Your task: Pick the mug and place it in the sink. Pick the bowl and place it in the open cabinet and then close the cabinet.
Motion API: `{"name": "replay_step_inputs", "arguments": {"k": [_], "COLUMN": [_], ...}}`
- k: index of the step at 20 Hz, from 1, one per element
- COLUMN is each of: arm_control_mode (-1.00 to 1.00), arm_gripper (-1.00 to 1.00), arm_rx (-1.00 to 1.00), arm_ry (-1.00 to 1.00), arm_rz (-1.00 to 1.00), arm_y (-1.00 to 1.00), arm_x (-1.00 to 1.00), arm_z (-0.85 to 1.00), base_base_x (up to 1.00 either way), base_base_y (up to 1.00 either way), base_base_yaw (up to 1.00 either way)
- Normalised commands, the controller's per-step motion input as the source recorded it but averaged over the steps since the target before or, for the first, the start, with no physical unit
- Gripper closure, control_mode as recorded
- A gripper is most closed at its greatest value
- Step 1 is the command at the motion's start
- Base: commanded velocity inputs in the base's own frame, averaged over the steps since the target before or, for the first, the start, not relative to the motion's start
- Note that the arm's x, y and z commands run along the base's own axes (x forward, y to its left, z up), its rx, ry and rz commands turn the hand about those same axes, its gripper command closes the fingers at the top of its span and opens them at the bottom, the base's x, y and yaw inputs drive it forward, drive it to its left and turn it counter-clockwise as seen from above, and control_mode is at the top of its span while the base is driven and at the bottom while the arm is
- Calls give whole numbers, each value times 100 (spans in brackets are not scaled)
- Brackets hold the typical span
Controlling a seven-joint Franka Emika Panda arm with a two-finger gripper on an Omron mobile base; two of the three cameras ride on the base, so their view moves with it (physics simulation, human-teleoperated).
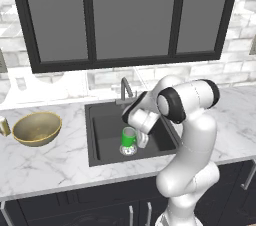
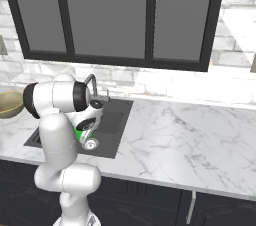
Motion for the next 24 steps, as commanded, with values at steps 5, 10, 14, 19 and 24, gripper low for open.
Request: {"name": "replay_step_inputs", "arguments": {"k": [5, 10, 14, 19, 24], "arm_control_mode": [-100, -100, -100, -100, -100], "arm_gripper": [100, 100, 100, 100, 100], "arm_rx": [0, 0, 0, 0, 0], "arm_ry": [-4, 0, 0, -4, -4], "arm_rz": [0, 0, 0, 0, 0], "arm_y": [15, 19, 16, 8, 6], "arm_x": [15, 15, 16, 13, 14], "arm_z": [-16, -11, -17, -20, -28], "base_base_x": [0, 0, 0, 0, 0], "base_base_y": [0, 0, 0, 0, 0], "base_base_yaw": [0, 0, 0, 0, 0]}}
